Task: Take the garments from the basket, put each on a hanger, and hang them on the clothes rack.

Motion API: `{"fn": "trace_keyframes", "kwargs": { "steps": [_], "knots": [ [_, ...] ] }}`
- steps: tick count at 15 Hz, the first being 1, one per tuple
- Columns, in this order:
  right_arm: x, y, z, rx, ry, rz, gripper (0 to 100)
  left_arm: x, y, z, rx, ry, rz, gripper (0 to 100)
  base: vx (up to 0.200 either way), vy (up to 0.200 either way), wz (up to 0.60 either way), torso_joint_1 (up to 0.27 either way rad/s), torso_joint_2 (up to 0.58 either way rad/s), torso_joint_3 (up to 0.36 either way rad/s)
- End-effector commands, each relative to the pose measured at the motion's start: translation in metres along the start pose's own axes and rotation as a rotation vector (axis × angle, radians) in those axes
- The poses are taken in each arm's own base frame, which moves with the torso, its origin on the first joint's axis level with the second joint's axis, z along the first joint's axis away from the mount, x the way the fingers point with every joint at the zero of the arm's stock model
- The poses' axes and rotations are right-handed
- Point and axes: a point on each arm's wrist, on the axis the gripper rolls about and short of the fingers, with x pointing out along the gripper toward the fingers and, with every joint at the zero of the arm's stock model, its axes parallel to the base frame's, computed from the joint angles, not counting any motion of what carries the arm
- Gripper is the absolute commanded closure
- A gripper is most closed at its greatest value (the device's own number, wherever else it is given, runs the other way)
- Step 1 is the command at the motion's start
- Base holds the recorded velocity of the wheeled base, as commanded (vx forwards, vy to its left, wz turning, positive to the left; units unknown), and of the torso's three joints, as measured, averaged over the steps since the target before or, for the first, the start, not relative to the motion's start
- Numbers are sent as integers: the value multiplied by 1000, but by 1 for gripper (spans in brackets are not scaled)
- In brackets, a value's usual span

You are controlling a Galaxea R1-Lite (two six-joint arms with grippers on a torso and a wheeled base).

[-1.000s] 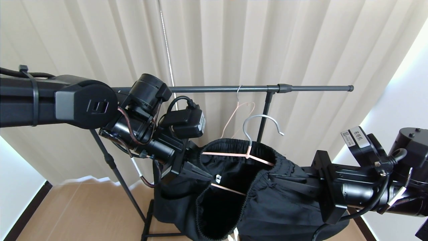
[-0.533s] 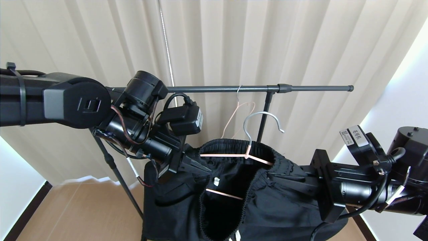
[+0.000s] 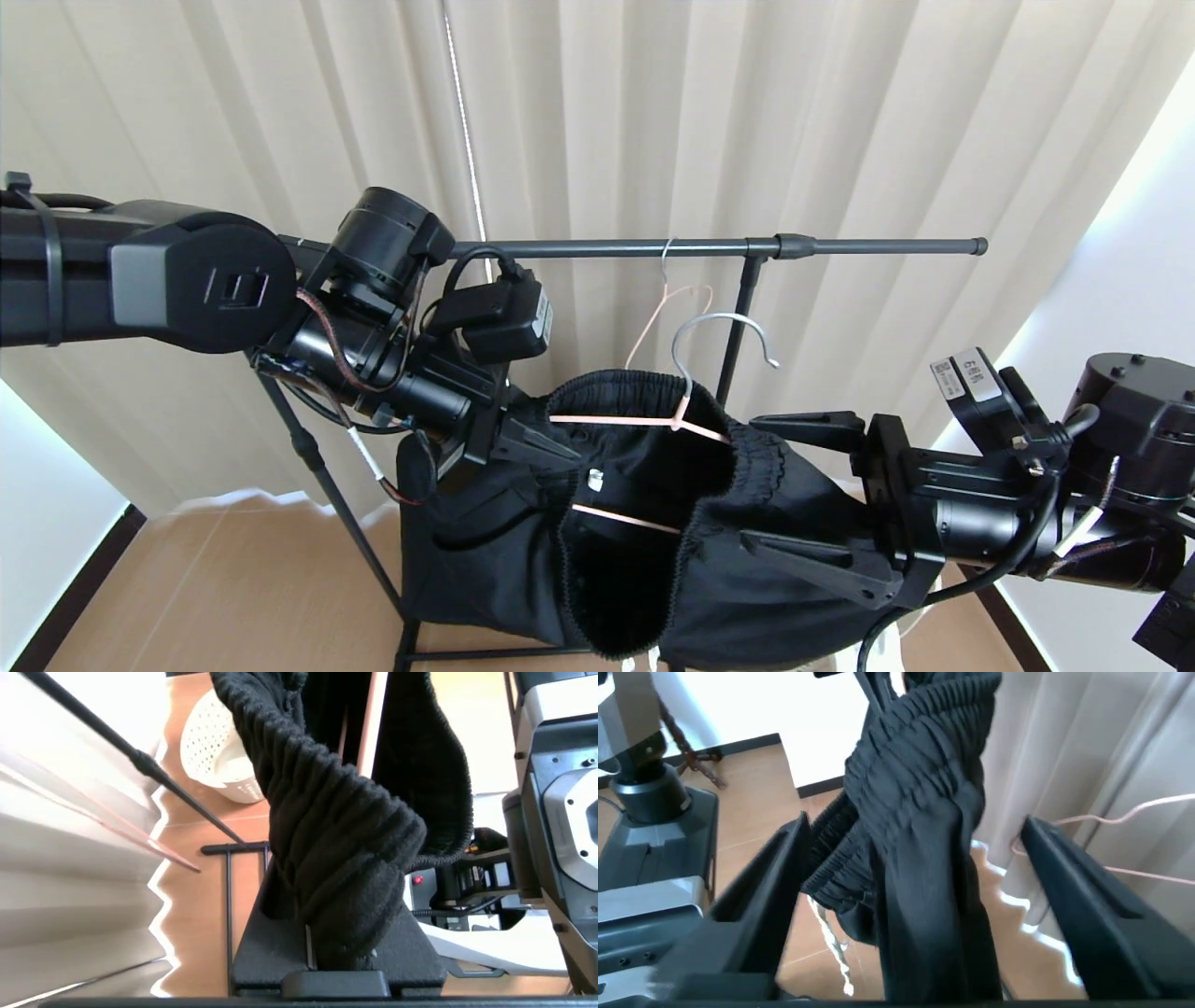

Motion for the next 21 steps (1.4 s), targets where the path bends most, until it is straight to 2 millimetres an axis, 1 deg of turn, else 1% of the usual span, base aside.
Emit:
{"fn": "trace_keyframes", "kwargs": {
  "steps": [1,4,7,8,9,11,13,16,17,18,21],
  "knots": [
    [-2,-5,0,0,-2,-21,0,-2,1,-1,-4,1,9,100,0,0,0,0,0,0],
    [-6,-8,2,-5,-8,-40,0,-9,4,-5,-14,4,32,100,0,0,0,0,0,0],
    [-14,-15,6,-47,-64,-84,0,-26,9,-3,-38,-20,109,100,0,0,0,0,0,0],
    [-14,-15,6,-47,-64,-84,0,-26,9,-3,-38,-20,109,100,0,0,0,0,0,0],
    [-17,-20,8,-38,-73,-104,0,-35,8,-2,-46,-25,138,100,0,0,0,0,0,0],
    [-22,-26,8,-37,-73,-130,0,-46,3,-2,-54,-26,163,100,0,0,0,0,0,0],
    [-24,-32,7,-32,-72,-145,0,-51,-2,-3,-73,-23,170,100,0,0,0,0,0,0],
    [-28,-47,-6,2,-47,-160,0,-70,-8,-6,-89,-20,221,100,0,0,0,0,0,0],
    [-28,-49,-8,6,-40,-164,0,-73,-10,-6,-101,-22,227,100,0,0,0,0,0,0],
    [-25,-54,-17,11,-21,-165,0,-80,-15,-5,-126,-28,241,100,0,0,0,0,0,0],
    [-20,-63,-33,-8,22,-165,0,-87,-19,-5,-127,-38,279,100,0,0,0,0,0,0]
  ]
}}
